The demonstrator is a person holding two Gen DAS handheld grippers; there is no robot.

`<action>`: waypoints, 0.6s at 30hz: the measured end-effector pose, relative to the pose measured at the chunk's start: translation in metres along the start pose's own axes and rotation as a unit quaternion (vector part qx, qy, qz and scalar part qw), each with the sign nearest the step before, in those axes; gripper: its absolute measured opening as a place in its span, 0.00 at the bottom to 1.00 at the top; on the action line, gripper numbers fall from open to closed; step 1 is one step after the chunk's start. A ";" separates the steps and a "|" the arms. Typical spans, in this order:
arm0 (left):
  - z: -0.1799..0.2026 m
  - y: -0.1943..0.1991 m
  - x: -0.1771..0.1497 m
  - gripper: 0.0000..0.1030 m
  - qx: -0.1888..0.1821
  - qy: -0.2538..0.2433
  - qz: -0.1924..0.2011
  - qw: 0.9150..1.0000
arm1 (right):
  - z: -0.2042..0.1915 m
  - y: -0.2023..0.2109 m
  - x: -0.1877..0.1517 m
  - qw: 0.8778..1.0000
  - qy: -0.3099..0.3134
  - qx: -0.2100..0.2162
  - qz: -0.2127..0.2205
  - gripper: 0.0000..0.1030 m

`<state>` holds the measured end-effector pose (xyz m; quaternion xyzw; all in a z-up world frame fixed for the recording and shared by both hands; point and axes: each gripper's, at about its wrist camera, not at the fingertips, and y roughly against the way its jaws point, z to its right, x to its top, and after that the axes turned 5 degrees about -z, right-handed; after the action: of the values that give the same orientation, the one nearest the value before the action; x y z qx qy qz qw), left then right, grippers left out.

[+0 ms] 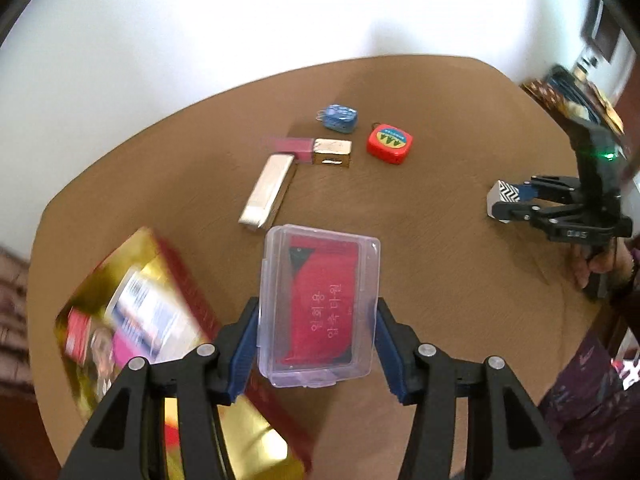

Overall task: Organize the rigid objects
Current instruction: 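Carry the clear box into the tin and open the left tool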

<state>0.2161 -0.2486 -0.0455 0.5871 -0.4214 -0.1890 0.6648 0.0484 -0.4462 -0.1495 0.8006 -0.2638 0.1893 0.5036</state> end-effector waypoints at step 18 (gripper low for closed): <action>-0.056 0.032 -0.149 0.53 0.103 0.216 -0.013 0.971 | -0.012 -0.004 -0.002 0.998 0.037 -0.050 -0.004 0.37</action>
<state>0.1669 -0.0954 -0.0633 0.6848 -0.2779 -0.0217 0.6733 0.0492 -0.4333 -0.1481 0.7682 -0.2506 0.2031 0.5530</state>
